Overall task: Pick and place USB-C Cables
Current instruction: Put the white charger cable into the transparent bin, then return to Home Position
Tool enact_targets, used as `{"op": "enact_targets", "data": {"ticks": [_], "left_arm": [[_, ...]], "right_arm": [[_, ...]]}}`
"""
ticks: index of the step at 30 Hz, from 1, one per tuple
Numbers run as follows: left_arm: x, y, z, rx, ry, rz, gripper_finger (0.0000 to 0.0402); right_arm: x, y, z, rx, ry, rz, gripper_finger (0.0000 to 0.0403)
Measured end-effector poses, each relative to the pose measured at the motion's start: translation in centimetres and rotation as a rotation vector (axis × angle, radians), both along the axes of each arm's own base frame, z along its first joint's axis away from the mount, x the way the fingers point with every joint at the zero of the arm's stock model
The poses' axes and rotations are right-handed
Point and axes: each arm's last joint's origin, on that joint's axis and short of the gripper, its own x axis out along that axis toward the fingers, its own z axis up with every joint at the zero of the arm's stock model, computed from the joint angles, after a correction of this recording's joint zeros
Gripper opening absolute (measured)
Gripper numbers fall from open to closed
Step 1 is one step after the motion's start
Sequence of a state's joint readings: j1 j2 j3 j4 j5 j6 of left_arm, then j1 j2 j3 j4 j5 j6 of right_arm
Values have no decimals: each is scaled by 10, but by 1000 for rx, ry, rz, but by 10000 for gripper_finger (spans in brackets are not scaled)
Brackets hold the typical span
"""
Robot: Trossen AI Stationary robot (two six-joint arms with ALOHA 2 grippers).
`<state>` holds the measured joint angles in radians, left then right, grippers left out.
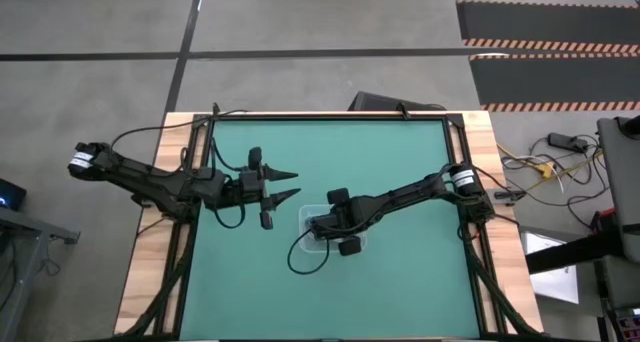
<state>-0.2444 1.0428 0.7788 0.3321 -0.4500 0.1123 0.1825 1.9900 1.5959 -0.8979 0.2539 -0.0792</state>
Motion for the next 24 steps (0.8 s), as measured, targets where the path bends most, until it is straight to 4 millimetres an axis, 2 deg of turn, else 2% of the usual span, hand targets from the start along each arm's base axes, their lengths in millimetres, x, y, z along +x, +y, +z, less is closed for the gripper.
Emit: {"op": "enact_targets", "data": {"ticks": [8, 16, 24], "left_arm": [[0, 0, 0, 0, 0, -1, 143], [0, 0, 0, 0, 0, -1, 143], [-7, 2, -1, 21, 50, 0, 143]], "right_arm": [[0, 0, 0, 0, -1, 2, 116], [-2, -1, 6, -7, -5, 14, 114], [-11, -2, 44, 12, -105, 13, 114]]}}
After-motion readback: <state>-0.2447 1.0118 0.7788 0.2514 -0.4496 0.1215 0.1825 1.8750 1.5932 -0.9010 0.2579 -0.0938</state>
